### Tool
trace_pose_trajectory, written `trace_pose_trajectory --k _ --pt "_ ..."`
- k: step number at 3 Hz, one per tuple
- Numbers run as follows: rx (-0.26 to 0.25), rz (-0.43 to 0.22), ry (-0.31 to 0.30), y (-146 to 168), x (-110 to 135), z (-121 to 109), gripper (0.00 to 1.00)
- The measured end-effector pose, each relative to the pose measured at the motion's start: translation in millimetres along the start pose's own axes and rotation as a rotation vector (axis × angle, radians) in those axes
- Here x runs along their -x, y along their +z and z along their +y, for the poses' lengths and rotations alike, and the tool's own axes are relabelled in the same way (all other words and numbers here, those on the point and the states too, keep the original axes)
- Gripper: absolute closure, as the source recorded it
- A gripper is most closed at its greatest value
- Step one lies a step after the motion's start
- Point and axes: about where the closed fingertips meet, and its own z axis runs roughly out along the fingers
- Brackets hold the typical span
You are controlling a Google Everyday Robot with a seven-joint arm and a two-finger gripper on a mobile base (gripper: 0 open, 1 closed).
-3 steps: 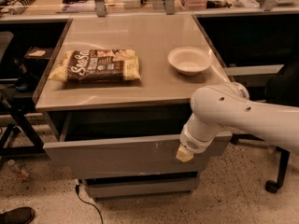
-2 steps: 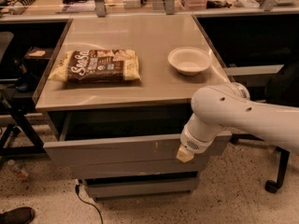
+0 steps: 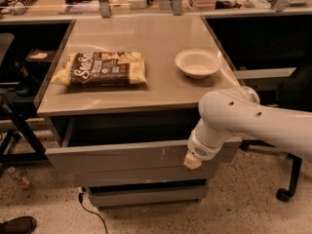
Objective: Close top drawer
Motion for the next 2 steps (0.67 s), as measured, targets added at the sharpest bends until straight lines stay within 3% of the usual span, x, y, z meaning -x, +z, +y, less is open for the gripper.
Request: trace_pose_trajectory --k 1,2 --pt "0.0 0.0 0.0 0.0 0.0 0.0 0.11" --pt "0.0 0.0 0.0 0.0 0.0 0.0 0.0"
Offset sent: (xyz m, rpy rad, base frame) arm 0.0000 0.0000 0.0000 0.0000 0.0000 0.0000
